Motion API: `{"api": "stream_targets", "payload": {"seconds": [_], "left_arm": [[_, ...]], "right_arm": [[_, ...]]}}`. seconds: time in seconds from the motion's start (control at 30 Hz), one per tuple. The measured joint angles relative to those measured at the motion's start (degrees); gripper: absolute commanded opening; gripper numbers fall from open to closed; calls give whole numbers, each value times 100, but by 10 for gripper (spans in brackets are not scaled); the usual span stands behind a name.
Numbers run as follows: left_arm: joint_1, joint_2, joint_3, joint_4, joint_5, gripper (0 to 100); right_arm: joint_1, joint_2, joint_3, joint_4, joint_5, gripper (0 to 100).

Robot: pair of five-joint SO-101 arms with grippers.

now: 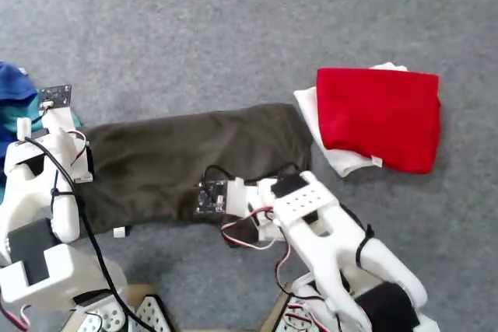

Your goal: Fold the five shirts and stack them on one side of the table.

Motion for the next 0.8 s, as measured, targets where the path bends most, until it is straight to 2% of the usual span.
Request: {"api": "stream_targets", "payload": {"seconds": [0.1, 0.3, 0.4, 0.53, 0.8], "left_arm": [[0, 0, 0, 0, 0, 32], [0, 0, 0, 0, 0, 32], [0, 0, 0, 0, 0, 32], [0, 0, 0, 9, 0, 32], [0, 0, 0, 9, 0, 32]], "right_arm": [[88, 149, -281, 246, 0, 15], [352, 396, -1618, 1934, 0, 14], [440, 396, -2462, 2418, 0, 14], [484, 651, -3349, 2690, 0, 14], [484, 2119, -4668, 2796, 378, 14]]}}
